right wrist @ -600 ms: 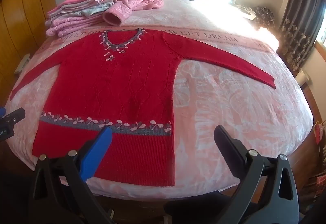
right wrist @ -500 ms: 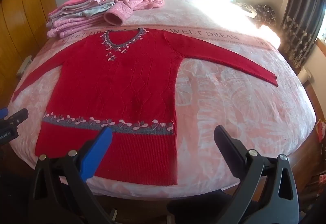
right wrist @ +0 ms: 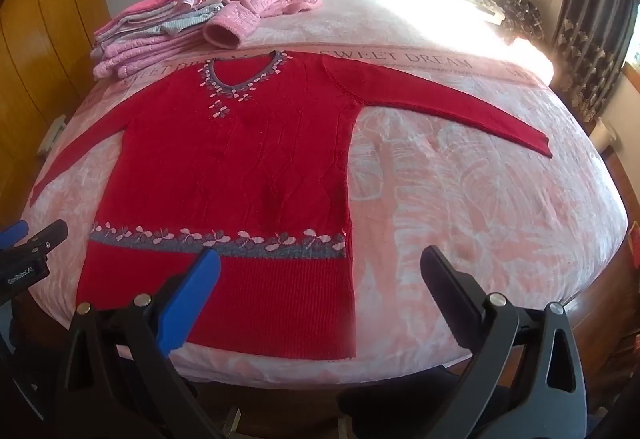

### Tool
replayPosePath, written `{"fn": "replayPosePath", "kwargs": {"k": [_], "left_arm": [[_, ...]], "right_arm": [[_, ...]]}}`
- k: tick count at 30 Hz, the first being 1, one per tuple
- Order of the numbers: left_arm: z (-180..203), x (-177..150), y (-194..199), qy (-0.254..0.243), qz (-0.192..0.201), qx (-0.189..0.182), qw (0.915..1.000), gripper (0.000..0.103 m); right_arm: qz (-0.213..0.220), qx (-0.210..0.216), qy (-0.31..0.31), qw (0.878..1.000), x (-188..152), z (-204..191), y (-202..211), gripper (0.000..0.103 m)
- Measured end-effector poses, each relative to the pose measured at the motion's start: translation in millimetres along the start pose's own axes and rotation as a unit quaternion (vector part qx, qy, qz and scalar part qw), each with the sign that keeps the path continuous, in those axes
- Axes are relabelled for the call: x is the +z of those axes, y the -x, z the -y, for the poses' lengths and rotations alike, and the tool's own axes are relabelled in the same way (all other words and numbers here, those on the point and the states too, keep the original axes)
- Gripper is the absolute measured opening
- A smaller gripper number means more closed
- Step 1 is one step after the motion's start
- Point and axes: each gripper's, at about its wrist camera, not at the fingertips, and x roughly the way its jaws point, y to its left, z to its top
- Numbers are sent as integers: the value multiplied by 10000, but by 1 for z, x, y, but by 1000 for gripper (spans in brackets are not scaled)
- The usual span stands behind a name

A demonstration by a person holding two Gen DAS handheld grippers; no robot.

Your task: Fold small clothes

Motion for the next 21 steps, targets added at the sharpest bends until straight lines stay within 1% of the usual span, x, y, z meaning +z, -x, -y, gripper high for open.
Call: {"fn": "replayPosePath", "kwargs": {"k": [21], "left_arm": [[-2,2,0,58,56,28,10000,99]], "right_arm": [[117,40,2,9999,1,1,5,100]]}}
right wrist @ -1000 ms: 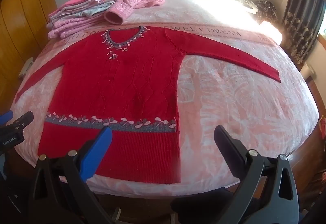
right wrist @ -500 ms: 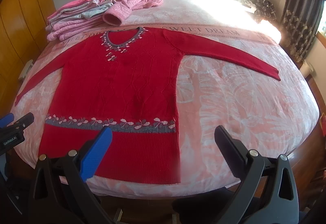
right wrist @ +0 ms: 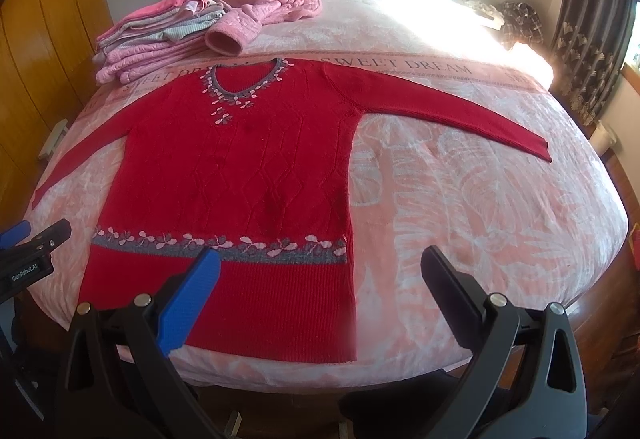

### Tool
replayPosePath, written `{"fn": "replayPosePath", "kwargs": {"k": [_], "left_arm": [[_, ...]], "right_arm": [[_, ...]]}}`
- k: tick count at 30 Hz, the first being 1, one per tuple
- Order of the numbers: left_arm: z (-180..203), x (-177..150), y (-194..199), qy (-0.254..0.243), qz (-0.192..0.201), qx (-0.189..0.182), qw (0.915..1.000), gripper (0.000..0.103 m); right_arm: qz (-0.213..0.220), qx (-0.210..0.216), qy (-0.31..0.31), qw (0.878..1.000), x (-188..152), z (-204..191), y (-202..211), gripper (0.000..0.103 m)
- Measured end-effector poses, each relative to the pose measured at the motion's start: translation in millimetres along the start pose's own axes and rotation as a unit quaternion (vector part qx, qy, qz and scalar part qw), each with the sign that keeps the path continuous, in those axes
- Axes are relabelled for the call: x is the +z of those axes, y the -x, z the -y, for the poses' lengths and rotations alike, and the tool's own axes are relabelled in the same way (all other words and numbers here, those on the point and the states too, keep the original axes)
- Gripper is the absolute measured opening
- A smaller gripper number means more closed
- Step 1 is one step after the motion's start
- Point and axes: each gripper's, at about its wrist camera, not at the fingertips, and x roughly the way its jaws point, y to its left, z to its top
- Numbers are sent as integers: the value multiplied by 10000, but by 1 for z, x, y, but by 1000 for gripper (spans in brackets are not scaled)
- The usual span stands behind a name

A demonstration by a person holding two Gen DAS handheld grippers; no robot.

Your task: Fold small clothes

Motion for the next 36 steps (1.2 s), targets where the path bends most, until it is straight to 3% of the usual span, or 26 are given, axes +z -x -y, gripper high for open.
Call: {"fn": "replayPosePath", "kwargs": {"k": [36], "left_arm": [[5,1,5,-59,137,49,9999,99]], "right_arm": [[97,16,-82,9999,0,4,3,100]]}}
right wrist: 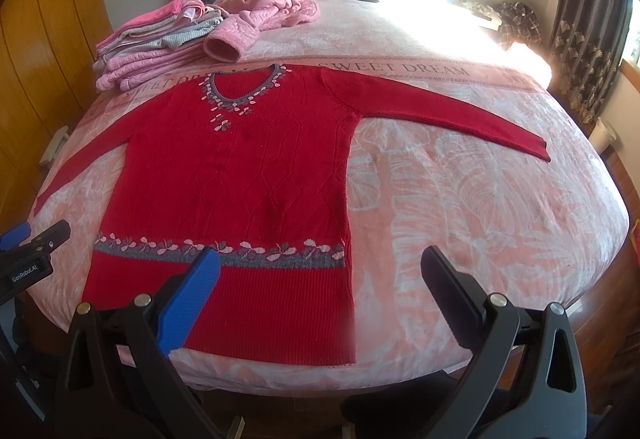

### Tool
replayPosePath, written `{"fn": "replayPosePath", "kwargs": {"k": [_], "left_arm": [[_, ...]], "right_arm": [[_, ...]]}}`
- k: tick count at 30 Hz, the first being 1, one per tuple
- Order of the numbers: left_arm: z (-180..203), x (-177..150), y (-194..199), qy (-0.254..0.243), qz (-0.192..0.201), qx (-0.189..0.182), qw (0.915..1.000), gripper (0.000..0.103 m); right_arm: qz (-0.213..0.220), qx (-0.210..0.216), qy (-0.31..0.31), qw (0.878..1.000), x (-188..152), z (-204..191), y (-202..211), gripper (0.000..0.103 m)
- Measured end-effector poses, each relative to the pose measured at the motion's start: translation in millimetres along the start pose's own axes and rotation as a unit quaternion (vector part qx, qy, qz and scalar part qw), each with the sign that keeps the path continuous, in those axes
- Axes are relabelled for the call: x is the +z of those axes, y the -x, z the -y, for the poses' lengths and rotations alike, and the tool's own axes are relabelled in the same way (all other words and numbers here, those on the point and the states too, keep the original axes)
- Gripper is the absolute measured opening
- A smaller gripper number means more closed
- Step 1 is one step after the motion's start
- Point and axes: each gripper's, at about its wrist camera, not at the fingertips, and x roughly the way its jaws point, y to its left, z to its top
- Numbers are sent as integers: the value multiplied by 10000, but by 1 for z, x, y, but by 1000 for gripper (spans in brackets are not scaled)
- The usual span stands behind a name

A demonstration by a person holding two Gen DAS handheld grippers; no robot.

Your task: Fold small clothes

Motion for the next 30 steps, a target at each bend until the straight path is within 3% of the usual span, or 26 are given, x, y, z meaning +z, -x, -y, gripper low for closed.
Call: {"fn": "replayPosePath", "kwargs": {"k": [30], "left_arm": [[12,8,3,-28,33,-60,10000,99]], "right_arm": [[18,-2,-22,10000,0,-1,2,100]]}}
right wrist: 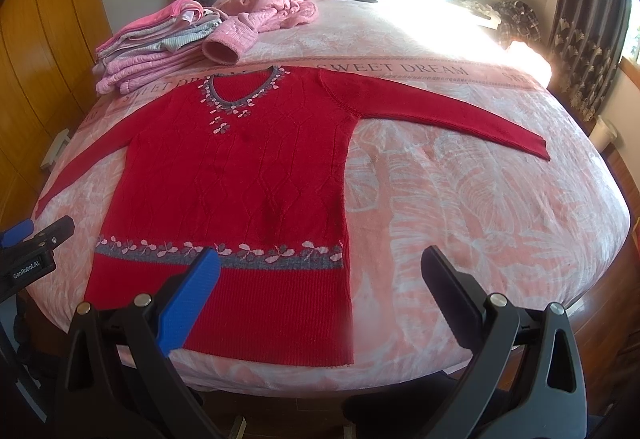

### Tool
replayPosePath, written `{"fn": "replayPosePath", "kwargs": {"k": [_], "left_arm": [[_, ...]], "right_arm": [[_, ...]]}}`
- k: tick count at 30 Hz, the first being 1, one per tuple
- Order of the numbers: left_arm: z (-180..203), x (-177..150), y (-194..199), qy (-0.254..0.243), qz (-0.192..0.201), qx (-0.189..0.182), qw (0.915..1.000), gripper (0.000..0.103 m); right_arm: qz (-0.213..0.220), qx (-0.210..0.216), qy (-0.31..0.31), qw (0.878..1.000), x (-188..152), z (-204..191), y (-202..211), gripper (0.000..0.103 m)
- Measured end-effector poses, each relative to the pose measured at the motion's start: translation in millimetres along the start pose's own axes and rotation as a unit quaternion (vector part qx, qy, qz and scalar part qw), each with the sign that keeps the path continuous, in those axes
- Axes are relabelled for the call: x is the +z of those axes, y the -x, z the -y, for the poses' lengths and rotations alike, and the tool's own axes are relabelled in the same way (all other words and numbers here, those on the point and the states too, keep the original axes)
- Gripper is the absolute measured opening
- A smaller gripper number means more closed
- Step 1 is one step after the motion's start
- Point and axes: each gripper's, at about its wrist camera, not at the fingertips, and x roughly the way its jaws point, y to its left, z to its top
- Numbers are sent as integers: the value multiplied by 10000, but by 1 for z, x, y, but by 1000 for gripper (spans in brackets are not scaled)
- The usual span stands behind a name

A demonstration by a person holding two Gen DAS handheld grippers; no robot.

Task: Fold small clothes
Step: 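Move the right tool to the sweater's cuff and grasp it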

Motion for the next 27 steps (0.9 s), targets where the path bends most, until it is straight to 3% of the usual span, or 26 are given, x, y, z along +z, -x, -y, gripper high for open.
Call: {"fn": "replayPosePath", "kwargs": {"k": [7,14,17,21,27], "left_arm": [[12,31,-25,257,-326,-133,9991,99],[45,77,-60,281,-235,-31,9993,99],[55,92,-75,432,-391,-270,9979,99],[65,103,-99,699,-577,-494,9947,99],[81,118,-134,770,-606,-255,9949,99]], "right_arm": [[-288,140,-564,9979,30,37,-21,100],[-613,-427,-1386,9875,90,118,-77,100],[-664,-753,-1463,9841,114,163,-109,100],[-849,-971,-2107,9690,127,237,-148,100],[-1227,-849,-2844,9470,120,320,-192,100]]}}
